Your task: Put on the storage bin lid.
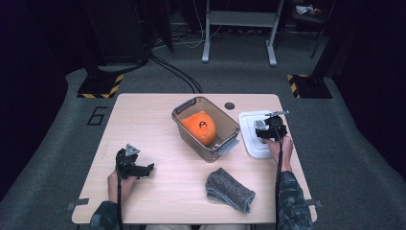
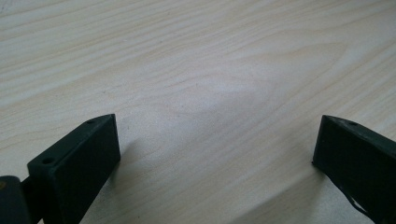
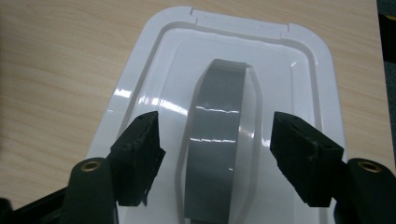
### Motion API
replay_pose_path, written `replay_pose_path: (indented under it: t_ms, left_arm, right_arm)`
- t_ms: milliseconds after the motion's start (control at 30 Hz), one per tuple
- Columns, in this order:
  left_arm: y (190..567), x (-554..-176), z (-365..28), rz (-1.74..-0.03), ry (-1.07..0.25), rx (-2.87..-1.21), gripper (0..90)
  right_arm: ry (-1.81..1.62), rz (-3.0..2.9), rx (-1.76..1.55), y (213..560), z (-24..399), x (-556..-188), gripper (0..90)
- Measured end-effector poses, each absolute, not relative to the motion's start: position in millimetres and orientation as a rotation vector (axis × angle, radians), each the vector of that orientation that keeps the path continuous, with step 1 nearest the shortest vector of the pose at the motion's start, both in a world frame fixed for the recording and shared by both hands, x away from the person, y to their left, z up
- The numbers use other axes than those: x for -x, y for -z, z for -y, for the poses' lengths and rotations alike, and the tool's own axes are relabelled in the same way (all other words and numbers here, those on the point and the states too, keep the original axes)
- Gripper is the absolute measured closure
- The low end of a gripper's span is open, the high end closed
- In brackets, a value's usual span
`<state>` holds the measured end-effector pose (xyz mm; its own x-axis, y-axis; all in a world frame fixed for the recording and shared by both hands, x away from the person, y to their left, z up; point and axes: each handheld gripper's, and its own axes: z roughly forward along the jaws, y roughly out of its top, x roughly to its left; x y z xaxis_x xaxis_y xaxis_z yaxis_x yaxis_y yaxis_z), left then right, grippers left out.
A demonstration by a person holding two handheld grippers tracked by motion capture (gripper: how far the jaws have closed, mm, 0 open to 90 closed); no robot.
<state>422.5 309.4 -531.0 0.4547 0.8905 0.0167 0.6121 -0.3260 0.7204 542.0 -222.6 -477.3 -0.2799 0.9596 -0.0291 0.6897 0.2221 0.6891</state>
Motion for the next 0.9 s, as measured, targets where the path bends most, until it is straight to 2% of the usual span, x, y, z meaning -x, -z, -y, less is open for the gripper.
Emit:
replay_pose_path:
  t_ms: [333, 533, 700, 900]
  left_arm:
    - [530, -423, -310, -1.248, -0.546, -2.067, 0.2]
    - [530, -423, -310, -1.249, -0.546, -2.066, 0.2]
    - [530, -423, -310, -1.249, -0.547, -2.065, 0.2]
    - [530, -423, -310, -1.249, -0.546, -2.066, 0.2]
  right_arm:
    - [-0.760, -2.030, -1.551, 478, 218, -553, 51.0]
    - [-0.758, -2.024, -1.574, 480, 221, -553, 55.9]
    - [-0.734, -2.034, -1.556, 483, 217, -556, 63.3]
    - [-0.728, -2.009, -1.573, 484, 216, -556, 65.2]
